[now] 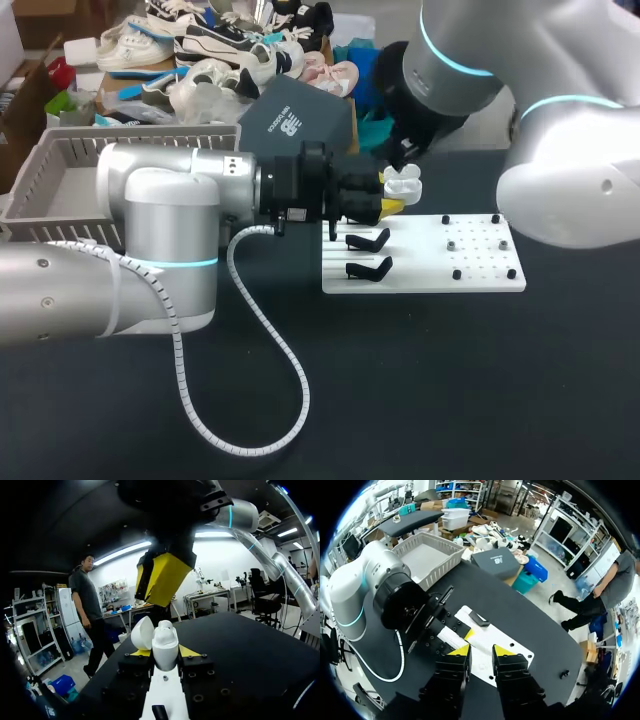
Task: Pick up each earbud case from the left stands, insert the matching earbuds, close the lid, and place the case in the box.
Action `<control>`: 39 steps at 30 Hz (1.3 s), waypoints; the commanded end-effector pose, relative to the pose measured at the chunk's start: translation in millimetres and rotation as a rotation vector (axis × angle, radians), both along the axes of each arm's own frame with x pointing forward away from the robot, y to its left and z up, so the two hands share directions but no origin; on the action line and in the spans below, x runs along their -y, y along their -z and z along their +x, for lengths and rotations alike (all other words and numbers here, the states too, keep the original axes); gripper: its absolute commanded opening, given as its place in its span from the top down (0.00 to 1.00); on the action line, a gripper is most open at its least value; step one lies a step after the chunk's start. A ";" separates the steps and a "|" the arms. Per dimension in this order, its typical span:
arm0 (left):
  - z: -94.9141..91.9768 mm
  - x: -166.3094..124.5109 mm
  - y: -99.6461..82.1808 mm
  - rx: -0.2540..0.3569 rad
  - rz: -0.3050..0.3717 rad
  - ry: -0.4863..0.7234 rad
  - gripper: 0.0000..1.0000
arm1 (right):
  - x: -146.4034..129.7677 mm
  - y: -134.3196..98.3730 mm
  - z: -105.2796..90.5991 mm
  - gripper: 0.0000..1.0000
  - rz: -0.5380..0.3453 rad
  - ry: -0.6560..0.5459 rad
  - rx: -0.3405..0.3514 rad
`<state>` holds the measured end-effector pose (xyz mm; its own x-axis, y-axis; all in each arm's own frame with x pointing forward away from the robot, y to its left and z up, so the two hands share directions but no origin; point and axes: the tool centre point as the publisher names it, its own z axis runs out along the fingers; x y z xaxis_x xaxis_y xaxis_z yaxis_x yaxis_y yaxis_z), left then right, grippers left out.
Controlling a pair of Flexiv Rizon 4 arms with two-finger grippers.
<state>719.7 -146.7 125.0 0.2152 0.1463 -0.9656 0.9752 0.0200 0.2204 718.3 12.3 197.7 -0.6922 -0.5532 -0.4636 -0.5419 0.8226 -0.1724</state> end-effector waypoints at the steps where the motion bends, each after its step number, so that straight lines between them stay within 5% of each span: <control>1: -0.6 -0.4 0.4 0.001 -0.002 -0.002 1.00 | 9.5 -2.4 7.8 0.74 0.030 0.023 0.034; 21: -0.6 -0.4 0.4 0.001 -0.002 -0.002 1.00 | 9.2 23.5 51.5 0.76 0.088 0.062 -0.010; 39: -0.6 -0.4 0.4 0.001 -0.002 -0.002 1.00 | 10.1 27.8 31.0 0.79 0.090 0.068 -0.015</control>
<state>719.7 -146.7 125.1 0.2152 0.1462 -0.9656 0.9752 0.0201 0.2204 759.6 5.4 168.8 -0.7393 -0.4672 -0.4849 -0.4942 0.8656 -0.0804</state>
